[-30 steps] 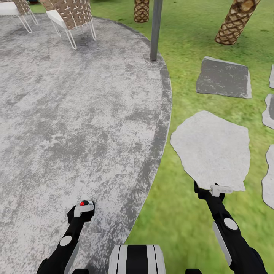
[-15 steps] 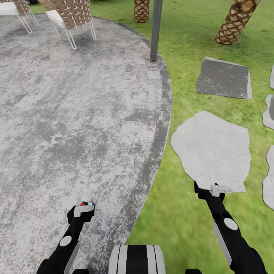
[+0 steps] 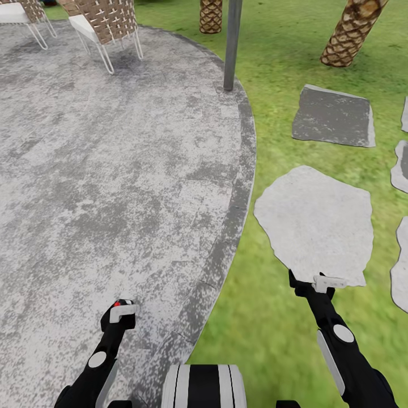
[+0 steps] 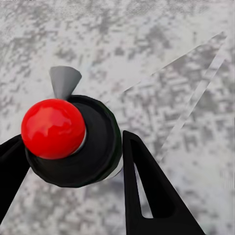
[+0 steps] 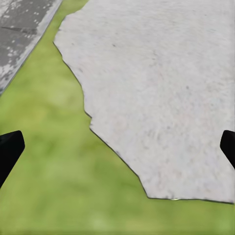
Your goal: In the garden, pick up the pesticide atomizer on the floor and spray pesticide onto both trees until each tree trunk is fully covered.
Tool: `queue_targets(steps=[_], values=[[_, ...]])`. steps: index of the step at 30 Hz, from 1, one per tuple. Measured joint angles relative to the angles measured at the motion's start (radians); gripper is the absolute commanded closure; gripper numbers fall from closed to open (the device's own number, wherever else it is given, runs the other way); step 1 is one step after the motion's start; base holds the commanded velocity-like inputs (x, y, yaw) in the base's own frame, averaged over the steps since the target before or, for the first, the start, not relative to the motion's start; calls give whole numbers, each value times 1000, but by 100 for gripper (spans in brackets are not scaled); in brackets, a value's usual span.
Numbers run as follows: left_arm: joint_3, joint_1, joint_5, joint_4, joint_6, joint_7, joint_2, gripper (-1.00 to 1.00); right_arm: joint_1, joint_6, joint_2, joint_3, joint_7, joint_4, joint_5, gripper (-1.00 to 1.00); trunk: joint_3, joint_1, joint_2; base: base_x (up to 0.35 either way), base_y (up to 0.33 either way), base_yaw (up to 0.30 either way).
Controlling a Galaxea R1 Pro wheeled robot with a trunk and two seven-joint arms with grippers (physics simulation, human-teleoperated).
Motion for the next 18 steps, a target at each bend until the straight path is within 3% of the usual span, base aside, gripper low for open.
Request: queue_targets(steps=[13,18], values=[[0,2,0,-19,0,0,0,100,0,0,0,0,0,0,0,-100,0,0,0,0,0,0],[0,2,-1,-23,3,-1,0,100,0,0,0,0,0,0,0,-100,19,-2,1,0,0,0]])
